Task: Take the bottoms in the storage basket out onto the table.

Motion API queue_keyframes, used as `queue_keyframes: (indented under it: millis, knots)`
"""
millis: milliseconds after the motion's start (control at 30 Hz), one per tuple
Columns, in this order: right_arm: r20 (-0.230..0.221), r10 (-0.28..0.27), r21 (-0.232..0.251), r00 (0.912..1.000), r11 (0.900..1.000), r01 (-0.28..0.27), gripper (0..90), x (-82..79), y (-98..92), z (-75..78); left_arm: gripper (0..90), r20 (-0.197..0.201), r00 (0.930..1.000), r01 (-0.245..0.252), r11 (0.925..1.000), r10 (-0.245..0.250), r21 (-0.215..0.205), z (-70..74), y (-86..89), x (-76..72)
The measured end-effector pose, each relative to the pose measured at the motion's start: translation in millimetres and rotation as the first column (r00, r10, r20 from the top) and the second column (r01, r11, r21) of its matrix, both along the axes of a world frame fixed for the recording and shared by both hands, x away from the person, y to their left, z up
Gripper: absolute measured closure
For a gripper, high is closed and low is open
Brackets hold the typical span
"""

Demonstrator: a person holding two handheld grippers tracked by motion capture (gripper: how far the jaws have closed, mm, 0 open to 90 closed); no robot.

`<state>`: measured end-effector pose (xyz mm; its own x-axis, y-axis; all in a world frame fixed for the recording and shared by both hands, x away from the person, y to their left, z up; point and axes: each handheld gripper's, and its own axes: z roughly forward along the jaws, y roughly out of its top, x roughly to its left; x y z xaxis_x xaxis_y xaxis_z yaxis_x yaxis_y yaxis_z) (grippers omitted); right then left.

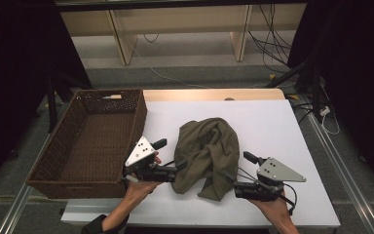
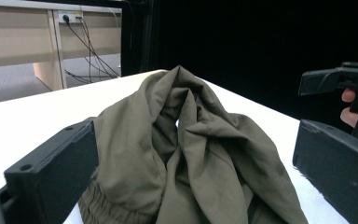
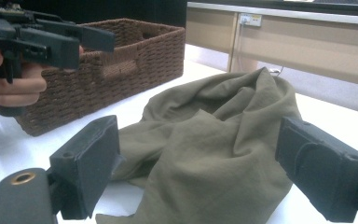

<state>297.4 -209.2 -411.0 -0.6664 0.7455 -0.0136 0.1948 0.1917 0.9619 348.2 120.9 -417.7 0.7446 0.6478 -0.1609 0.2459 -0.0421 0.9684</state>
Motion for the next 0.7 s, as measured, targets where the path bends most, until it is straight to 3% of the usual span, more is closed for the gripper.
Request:
queue_keyframes:
  millis: [300,700]
  knots:
    - [-0.002,-0.004,-0.002,1.0000,1.000,0.004,13.9,-0.8,0.1,-0.3,0.0,0.020,0.9992,-0.034,0.9994,0.034,-0.005,-5.2,1.6,-7.3]
    - [-0.007,-0.006,0.005,1.0000,1.000,0.006,13.6,-0.5,-0.2,-1.2,0.0,-0.008,0.9997,-0.021,0.9996,0.022,0.017,-11.0,5.0,-10.2]
